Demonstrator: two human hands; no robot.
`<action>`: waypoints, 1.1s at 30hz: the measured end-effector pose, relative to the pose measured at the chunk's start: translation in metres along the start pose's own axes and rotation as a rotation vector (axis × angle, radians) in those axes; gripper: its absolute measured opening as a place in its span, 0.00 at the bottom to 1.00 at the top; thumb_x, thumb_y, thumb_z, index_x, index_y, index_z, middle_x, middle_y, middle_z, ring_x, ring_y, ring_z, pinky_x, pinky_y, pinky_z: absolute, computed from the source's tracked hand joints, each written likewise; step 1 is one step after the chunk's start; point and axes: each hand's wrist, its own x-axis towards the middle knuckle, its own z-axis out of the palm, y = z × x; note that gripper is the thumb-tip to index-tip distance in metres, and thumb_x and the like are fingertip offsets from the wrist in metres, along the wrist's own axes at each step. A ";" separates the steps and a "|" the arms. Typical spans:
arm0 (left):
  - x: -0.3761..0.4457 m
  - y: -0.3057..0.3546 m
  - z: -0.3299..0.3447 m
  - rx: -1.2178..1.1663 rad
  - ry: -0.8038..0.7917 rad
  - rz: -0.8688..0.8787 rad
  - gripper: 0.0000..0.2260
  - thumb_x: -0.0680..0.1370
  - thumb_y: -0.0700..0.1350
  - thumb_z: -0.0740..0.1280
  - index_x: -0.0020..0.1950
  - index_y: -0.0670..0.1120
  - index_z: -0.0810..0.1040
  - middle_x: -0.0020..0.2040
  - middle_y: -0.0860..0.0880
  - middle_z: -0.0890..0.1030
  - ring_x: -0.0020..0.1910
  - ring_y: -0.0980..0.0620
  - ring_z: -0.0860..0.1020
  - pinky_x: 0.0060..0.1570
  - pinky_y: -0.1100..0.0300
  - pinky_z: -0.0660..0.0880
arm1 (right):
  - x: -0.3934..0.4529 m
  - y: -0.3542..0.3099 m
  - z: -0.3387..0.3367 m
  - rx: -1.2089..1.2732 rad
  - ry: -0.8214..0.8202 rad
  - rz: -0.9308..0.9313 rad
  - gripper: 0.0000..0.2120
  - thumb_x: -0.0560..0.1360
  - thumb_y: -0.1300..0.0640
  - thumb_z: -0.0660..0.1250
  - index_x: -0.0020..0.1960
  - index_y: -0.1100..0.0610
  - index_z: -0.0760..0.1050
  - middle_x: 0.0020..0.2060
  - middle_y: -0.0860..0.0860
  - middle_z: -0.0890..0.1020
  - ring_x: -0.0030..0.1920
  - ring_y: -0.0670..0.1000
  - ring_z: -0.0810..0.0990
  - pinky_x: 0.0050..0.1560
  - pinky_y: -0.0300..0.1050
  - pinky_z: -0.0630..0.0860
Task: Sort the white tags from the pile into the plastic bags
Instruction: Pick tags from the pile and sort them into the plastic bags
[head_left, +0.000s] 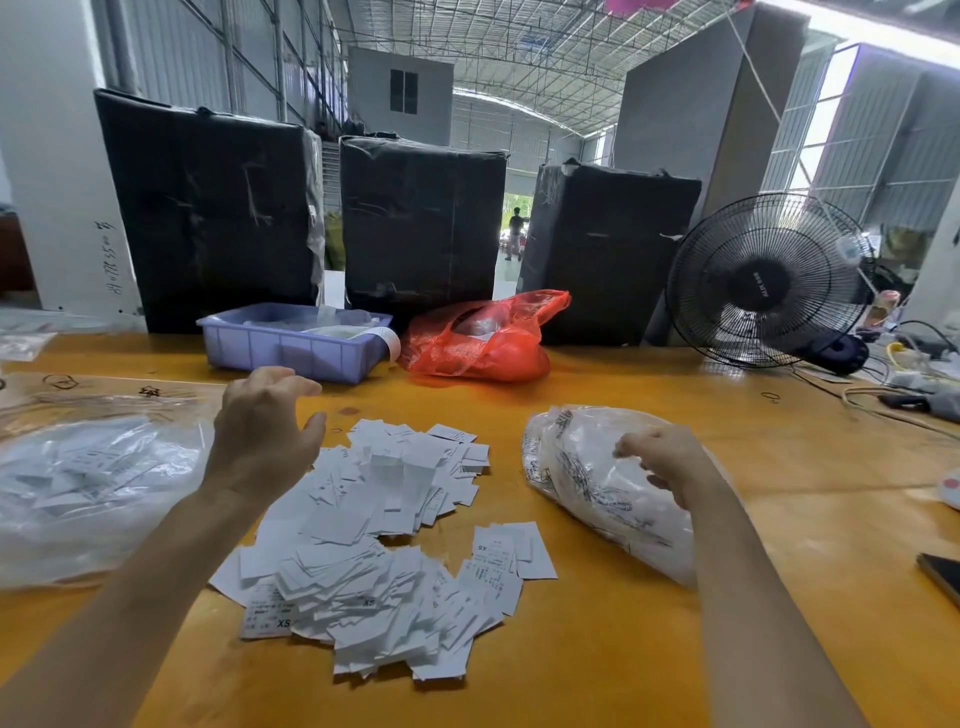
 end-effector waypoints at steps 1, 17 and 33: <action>0.000 0.001 0.001 -0.002 -0.001 0.002 0.15 0.72 0.37 0.72 0.57 0.35 0.80 0.59 0.36 0.78 0.59 0.36 0.73 0.59 0.44 0.69 | 0.001 -0.002 -0.001 0.081 0.018 0.008 0.05 0.70 0.67 0.68 0.38 0.70 0.77 0.38 0.58 0.75 0.36 0.52 0.70 0.33 0.41 0.66; -0.005 0.005 0.010 -0.026 -0.032 0.080 0.12 0.71 0.37 0.73 0.54 0.36 0.81 0.55 0.37 0.80 0.55 0.38 0.76 0.58 0.47 0.70 | 0.002 0.009 0.002 -0.691 0.246 0.060 0.14 0.74 0.69 0.60 0.30 0.62 0.69 0.30 0.55 0.74 0.30 0.53 0.71 0.26 0.38 0.62; -0.006 0.005 0.012 -0.023 -0.043 0.108 0.12 0.70 0.37 0.74 0.53 0.37 0.82 0.54 0.38 0.81 0.54 0.38 0.77 0.56 0.46 0.71 | 0.000 0.014 0.012 -0.637 0.027 -0.056 0.13 0.70 0.55 0.74 0.32 0.60 0.74 0.27 0.53 0.74 0.32 0.54 0.73 0.39 0.47 0.71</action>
